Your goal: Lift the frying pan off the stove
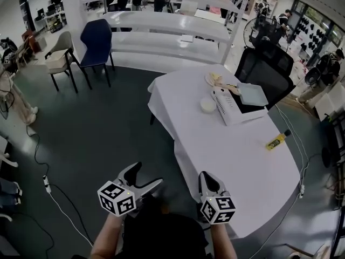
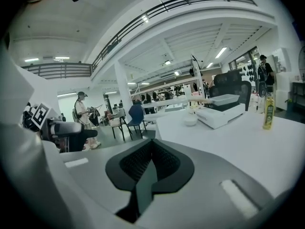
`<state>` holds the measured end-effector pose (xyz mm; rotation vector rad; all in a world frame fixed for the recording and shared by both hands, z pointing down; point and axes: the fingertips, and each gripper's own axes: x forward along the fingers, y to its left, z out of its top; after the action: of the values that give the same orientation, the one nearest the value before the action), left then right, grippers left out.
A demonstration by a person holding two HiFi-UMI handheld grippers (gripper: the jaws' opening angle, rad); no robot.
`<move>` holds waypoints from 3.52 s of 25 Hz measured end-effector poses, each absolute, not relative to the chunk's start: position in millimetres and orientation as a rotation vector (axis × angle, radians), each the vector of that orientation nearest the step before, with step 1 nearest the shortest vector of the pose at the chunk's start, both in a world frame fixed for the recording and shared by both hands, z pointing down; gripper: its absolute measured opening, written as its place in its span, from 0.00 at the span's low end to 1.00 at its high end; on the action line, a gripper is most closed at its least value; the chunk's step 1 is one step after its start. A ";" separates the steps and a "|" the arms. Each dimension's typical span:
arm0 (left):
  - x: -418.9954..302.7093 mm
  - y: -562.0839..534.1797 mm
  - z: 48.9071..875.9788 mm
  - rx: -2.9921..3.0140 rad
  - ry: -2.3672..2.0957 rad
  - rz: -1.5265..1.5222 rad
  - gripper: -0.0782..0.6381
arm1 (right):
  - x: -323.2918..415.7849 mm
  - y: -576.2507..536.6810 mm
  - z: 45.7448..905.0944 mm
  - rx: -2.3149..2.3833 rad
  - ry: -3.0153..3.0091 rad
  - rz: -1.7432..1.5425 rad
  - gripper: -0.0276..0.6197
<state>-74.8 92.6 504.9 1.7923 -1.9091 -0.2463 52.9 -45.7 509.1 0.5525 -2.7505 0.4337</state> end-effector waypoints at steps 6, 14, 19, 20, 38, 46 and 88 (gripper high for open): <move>-76.7 88.4 513.1 1.776 -1.882 -0.239 0.64 | 47.6 -42.9 515.3 0.543 -2.737 0.459 0.05; -104.4 24.6 507.9 1.889 -1.795 -0.202 0.64 | 27.7 -88.6 515.9 0.660 -2.721 0.479 0.05; -146.9 -23.4 504.6 1.952 -1.732 -0.186 0.64 | -4.2 -134.7 507.6 0.776 -2.716 0.471 0.05; -156.9 -34.2 502.5 1.970 -1.720 -0.178 0.64 | -12.2 -143.9 506.2 0.800 -2.715 0.475 0.05; -309.9 -165.9 480.7 2.117 -1.548 -0.146 0.64 | -143.9 -246.2 483.4 1.046 -2.650 0.471 0.05; -351.9 -217.1 477.0 2.199 -1.453 -0.133 0.64 | -172.9 -277.3 482.5 1.205 -2.619 0.486 0.05; -224.1 -482.9 518.3 2.176 -0.525 0.130 0.64 | -64.0 -397.8 566.9 1.838 -2.198 0.858 0.05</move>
<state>-224.1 -482.9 518.3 2.1755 -0.5248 0.1300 -64.0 -397.8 566.9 1.8377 -2.1981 0.8578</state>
